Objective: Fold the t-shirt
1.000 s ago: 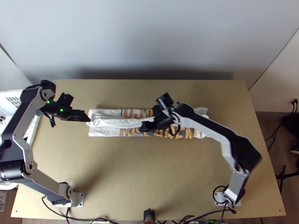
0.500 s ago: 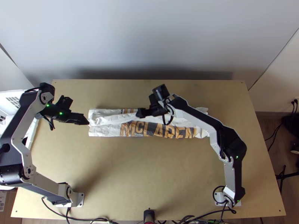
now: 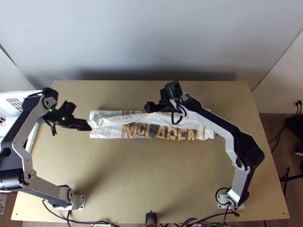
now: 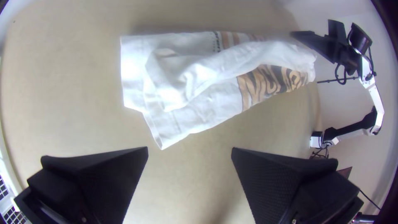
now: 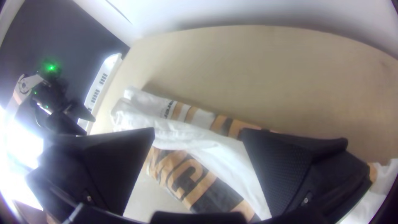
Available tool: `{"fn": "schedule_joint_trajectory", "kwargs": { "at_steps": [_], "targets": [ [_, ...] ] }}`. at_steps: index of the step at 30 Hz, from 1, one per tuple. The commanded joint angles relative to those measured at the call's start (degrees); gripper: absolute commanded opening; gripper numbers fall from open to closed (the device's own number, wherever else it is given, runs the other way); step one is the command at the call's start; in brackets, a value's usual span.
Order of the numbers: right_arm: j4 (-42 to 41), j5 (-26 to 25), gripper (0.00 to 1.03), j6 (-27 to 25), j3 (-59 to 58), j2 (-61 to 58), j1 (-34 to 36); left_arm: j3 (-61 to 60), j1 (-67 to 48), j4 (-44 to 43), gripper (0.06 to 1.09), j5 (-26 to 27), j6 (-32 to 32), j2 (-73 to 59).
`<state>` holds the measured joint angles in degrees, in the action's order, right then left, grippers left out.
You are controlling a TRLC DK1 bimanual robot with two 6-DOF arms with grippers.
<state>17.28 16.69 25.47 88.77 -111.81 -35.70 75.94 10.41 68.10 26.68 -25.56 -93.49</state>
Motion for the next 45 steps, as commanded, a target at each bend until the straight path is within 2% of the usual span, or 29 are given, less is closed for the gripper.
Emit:
{"fn": "schedule_joint_trajectory", "kwargs": {
  "at_steps": [1, 7, 12, 19, 23, 25, 28, 33, 35, 43, 45],
  "targets": [
    [3.11, 3.26, 0.97, 4.23, -1.23, 1.42, 0.28, 0.0, -1.89, 5.56, 1.04, 2.42, -0.89, -3.36],
    [3.82, 4.93, 0.97, 5.29, 1.67, -2.1, -1.83, 2.02, -6.2, 5.38, 1.04, 9.01, -0.1, -8.99],
    [4.17, 5.02, 0.97, 5.99, 4.13, -3.24, -2.62, 8.35, -8.57, 1.78, 1.04, 14.02, 3.76, -15.05],
    [5.66, 4.93, 0.97, 5.99, 3.95, -2.01, -1.47, 12.56, -9.45, -1.3, 1.04, 12.52, 5.87, -22.52],
    [6.1, 4.93, 0.97, 5.99, 3.25, -0.6, 0.46, 12.48, -9.45, -5.61, 1.04, 6.63, 6.75, -24.02],
    [6.1, 4.93, 0.97, 5.99, 2.9, -0.08, 1.07, 12.48, -8.92, -8.33, 1.04, 6.02, 7.54, -23.93],
    [6.1, 4.93, 0.97, 5.73, 2.19, 0.8, 1.34, 12.21, -8.04, -13.87, 1.04, 4.96, 9.83, -22.35],
    [6.01, 4.93, 0.97, 5.46, 0.35, 1.68, 1.16, 5.71, -7.6, -33.47, 1.04, 4.0, 16.16, -12.5],
    [6.1, 4.93, 0.97, 5.46, -0.35, 1.77, 0.81, 5.01, -7.6, -36.63, 1.04, 4.09, 17.65, -10.31],
    [6.01, 4.93, 0.97, 5.29, -1.58, 1.95, 0.28, 5.44, -5.93, -39.71, 1.04, 4.7, 26.18, -6.7],
    [6.01, 4.93, 0.97, 5.38, -1.76, 1.95, 0.37, 7.99, -6.02, -31.62, 1.04, 7.95, 24.95, -7.84]
  ]
}}
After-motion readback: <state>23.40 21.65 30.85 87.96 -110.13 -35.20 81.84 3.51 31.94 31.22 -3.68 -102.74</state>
